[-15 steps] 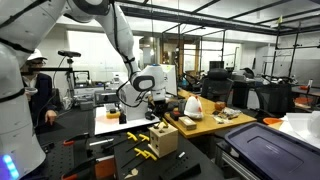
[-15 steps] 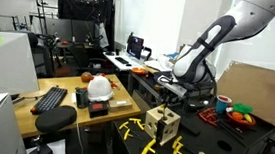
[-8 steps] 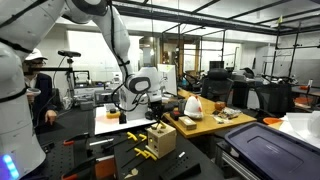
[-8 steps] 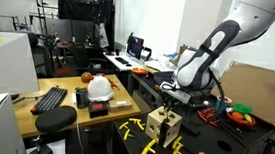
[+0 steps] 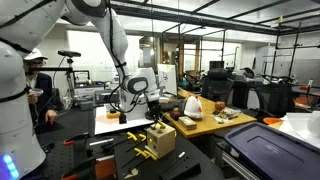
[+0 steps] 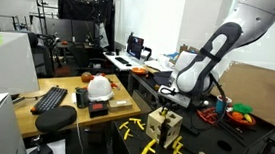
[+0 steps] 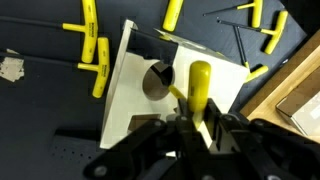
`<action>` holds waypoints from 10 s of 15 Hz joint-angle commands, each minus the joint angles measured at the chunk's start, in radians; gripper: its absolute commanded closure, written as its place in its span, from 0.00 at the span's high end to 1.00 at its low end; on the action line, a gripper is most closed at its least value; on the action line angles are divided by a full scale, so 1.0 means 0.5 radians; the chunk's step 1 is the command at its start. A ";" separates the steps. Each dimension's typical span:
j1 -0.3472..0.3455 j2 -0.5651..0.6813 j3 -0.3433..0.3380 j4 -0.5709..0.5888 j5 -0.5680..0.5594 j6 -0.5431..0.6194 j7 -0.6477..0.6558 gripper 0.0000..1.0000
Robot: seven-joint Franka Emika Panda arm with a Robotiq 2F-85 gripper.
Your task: Put one yellow handle in the wooden box and then on the black stand
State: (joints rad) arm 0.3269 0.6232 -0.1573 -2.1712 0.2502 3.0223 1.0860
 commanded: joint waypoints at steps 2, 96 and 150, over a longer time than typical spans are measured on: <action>0.055 -0.024 -0.026 -0.035 -0.033 0.060 -0.022 0.61; -0.488 0.906 0.273 1.927 -0.259 -2.506 -1.458 1.00; -0.378 -0.208 0.243 0.629 -0.257 -1.355 -1.339 0.04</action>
State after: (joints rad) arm 0.1384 0.6239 -0.0349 -1.7332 0.1187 2.2634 0.4023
